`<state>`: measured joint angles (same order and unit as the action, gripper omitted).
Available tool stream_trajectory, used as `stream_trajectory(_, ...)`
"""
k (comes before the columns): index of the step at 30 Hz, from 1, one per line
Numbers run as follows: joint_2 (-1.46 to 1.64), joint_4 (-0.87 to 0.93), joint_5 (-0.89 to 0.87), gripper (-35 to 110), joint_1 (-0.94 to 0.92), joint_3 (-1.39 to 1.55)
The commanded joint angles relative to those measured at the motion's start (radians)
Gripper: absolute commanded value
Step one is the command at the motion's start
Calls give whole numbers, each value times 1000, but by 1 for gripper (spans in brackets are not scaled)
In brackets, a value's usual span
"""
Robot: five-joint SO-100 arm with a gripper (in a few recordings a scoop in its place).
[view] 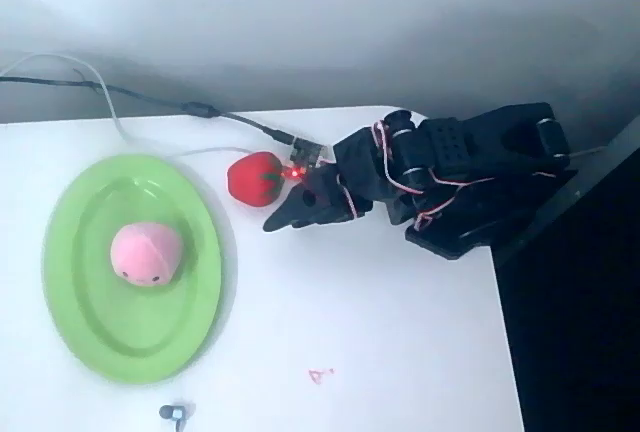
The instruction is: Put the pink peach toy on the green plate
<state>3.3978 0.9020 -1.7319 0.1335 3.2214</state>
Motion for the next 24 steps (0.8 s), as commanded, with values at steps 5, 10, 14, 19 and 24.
stream_trajectory(5,18,183,-55,0,26,54)
stream_trajectory(10,18,259,-87,0,26,54)
stream_trajectory(14,18,341,-101,0,29,54)
stream_trajectory(19,18,353,-97,0,31,54)
stream_trajectory(24,20,353,-86,0,31,54)
